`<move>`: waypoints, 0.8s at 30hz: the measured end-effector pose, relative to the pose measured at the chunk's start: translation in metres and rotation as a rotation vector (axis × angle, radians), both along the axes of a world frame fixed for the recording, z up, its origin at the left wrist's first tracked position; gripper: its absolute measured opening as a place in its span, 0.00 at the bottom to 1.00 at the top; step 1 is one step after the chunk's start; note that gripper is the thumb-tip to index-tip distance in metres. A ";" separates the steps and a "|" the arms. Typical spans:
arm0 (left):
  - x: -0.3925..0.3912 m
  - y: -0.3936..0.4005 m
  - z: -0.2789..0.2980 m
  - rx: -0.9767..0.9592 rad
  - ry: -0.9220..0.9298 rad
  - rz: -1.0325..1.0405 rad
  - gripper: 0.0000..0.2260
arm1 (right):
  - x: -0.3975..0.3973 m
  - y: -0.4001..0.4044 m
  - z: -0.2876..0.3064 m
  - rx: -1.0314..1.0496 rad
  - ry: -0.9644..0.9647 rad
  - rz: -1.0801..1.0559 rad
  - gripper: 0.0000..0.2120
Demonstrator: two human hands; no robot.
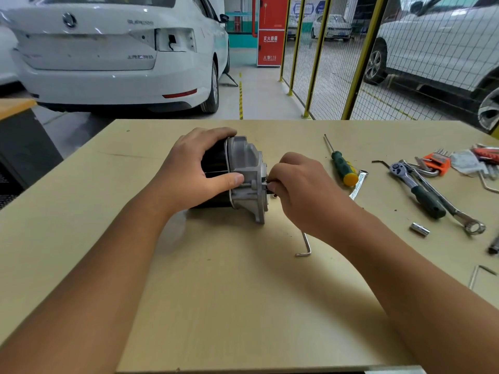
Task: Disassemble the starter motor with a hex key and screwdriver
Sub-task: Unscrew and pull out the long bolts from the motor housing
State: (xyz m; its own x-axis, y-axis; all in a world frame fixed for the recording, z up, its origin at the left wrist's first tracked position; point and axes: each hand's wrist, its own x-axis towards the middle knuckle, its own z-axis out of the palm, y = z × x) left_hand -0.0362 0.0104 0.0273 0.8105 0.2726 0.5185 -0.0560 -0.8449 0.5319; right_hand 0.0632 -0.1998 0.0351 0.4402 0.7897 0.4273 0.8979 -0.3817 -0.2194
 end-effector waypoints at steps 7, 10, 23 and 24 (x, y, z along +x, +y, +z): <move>0.000 0.001 -0.001 -0.007 -0.003 0.001 0.35 | 0.000 0.000 0.001 0.009 0.038 0.000 0.02; 0.000 0.001 -0.001 -0.009 -0.002 0.003 0.35 | 0.000 0.000 -0.001 0.014 0.054 0.014 0.08; -0.001 -0.002 0.001 0.000 0.007 0.018 0.33 | 0.005 -0.008 0.005 0.042 0.029 0.051 0.04; -0.001 -0.002 0.001 0.003 0.010 0.019 0.33 | 0.007 -0.009 0.005 0.076 0.045 0.034 0.03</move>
State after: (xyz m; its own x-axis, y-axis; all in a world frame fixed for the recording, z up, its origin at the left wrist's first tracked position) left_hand -0.0371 0.0085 0.0285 0.8100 0.2867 0.5115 -0.0347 -0.8473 0.5299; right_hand 0.0701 -0.2089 0.0397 0.4339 0.7706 0.4667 0.8985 -0.3322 -0.2869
